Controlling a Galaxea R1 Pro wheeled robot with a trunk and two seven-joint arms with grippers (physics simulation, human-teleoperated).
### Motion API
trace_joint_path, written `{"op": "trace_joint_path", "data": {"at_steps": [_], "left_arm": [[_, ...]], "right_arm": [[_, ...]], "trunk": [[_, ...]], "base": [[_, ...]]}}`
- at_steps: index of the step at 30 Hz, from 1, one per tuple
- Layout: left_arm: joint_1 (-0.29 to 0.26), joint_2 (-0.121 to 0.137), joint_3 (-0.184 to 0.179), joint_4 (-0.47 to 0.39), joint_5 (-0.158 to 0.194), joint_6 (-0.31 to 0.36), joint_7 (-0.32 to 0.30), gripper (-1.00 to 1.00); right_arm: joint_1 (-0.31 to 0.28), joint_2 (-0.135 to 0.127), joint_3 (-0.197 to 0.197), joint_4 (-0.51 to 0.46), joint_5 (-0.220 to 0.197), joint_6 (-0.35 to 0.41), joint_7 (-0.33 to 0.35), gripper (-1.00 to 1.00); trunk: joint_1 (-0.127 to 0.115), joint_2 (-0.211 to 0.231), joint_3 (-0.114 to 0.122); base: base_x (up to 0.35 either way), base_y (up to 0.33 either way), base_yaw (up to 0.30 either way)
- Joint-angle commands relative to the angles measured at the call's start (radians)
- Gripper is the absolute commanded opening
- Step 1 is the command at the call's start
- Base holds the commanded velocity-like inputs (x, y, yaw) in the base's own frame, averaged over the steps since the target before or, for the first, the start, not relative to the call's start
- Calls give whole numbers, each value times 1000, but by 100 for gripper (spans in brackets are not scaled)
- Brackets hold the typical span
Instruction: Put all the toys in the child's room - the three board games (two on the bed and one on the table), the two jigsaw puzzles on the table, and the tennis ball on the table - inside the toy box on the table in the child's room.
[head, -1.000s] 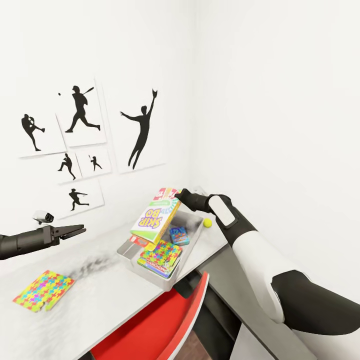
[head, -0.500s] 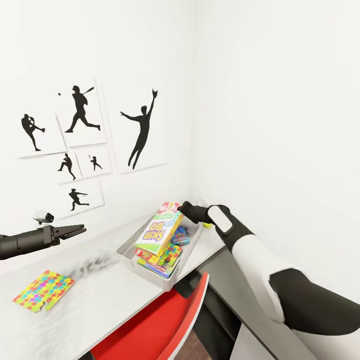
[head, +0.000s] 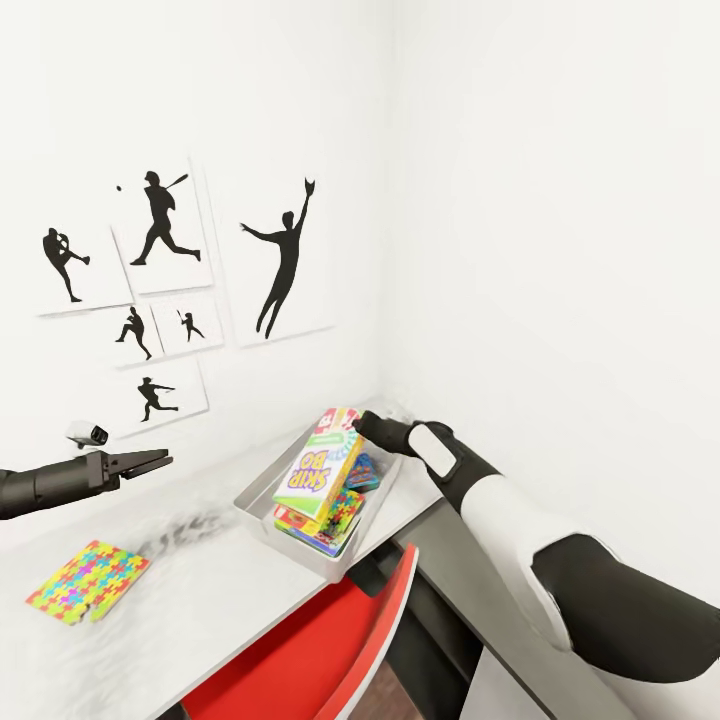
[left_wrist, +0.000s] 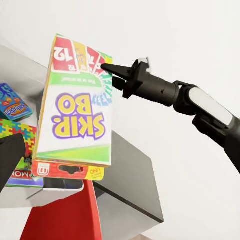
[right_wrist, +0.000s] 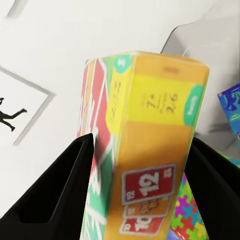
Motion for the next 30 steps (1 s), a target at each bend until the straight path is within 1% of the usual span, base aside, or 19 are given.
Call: {"op": "trace_joint_path", "data": {"at_steps": [1,4,9,30], "left_arm": [[-1,0,0,0,-1,11,-4,100],[-1,0,0,0,-2,11,-4,100],[-1,0,0,0,-1,11,-4,100],[1,1,1,0,-1,12,-4,100]], "right_arm": [[-1,0,16,7,2,-13,15,-100],[-1,0,33,20,1,-30,37,-100],[-2,0,41,26,1,-38,48,-100],[-2,0,42,22,1,-51,50,-100]], "trunk": [[1,-2,-2],[1,-2,-2],[1,-2,-2],[1,-2,-2]], "base": [[0,0,0],[0,0,0],[0,0,0],[9,0,0]]}}
